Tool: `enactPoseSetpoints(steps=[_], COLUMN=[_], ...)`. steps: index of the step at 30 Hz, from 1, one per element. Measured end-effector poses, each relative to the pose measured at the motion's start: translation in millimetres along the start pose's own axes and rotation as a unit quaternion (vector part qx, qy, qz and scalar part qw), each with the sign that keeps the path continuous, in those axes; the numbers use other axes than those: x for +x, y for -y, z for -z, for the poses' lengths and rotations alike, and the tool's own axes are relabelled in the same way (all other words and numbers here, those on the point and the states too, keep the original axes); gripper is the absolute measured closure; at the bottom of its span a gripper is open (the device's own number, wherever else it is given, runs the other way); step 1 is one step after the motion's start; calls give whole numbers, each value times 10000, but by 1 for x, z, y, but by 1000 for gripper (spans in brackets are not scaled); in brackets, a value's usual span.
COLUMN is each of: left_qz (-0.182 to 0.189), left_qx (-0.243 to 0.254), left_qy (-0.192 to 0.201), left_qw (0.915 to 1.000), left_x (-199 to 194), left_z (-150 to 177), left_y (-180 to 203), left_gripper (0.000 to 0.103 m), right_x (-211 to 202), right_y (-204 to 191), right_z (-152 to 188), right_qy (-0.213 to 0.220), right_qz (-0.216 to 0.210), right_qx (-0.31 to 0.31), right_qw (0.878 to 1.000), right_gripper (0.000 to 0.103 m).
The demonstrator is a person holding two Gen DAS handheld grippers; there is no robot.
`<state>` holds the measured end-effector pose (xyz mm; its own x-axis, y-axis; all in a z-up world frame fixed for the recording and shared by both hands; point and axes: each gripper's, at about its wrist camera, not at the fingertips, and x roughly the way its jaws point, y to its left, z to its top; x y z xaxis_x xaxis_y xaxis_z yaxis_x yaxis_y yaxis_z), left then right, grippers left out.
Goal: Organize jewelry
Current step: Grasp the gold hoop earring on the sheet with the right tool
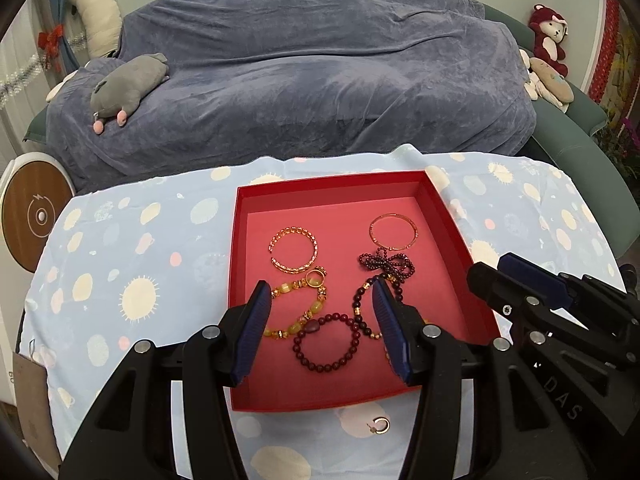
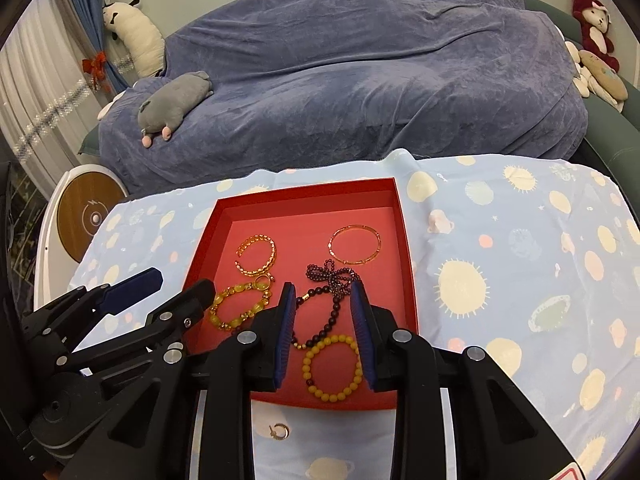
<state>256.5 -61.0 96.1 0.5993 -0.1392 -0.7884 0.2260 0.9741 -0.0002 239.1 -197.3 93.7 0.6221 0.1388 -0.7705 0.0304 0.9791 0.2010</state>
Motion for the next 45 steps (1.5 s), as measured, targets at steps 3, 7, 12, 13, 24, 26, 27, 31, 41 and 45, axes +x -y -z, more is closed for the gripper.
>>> enactPoseSetpoints(steps=[3, 7, 12, 13, 24, 26, 27, 31, 41, 45], left_qz=[9, 25, 48, 56, 143, 153, 161, 184, 130, 69], left_qx=[7, 18, 49, 54, 46, 31, 27, 19, -15, -186], left_qy=[59, 106, 128, 127, -69, -109, -130, -211, -439, -484], left_qw=[10000, 9999, 9999, 9999, 9999, 9998, 9998, 9996, 9990, 9986], left_x=[-17, -36, -56, -59, -73, -73, -73, -73, -63, -58], left_z=[8, 20, 40, 45, 93, 100, 103, 116, 160, 177], left_y=[2, 5, 9, 10, 19, 21, 21, 25, 22, 14], left_gripper=[53, 53, 53, 53, 53, 53, 53, 53, 45, 45], right_x=[-16, -35, -54, -57, -72, -74, -74, -75, -66, -58], right_y=[-3, -4, -7, -7, -1, 0, 0, 2, 25, 37], right_z=[9, 24, 45, 49, 96, 103, 107, 122, 169, 188], right_qy=[40, 91, 124, 123, -57, -86, -103, -179, -478, -667], right_qz=[7, -6, 6, 14, 77, 86, 88, 106, 391, 470], right_qx=[-13, 4, 27, 28, 97, 114, 122, 139, 217, 329], right_qw=[10000, 10000, 9999, 9999, 9999, 9999, 9998, 9997, 9979, 9961], right_gripper=[74, 74, 74, 74, 74, 74, 74, 74, 64, 64])
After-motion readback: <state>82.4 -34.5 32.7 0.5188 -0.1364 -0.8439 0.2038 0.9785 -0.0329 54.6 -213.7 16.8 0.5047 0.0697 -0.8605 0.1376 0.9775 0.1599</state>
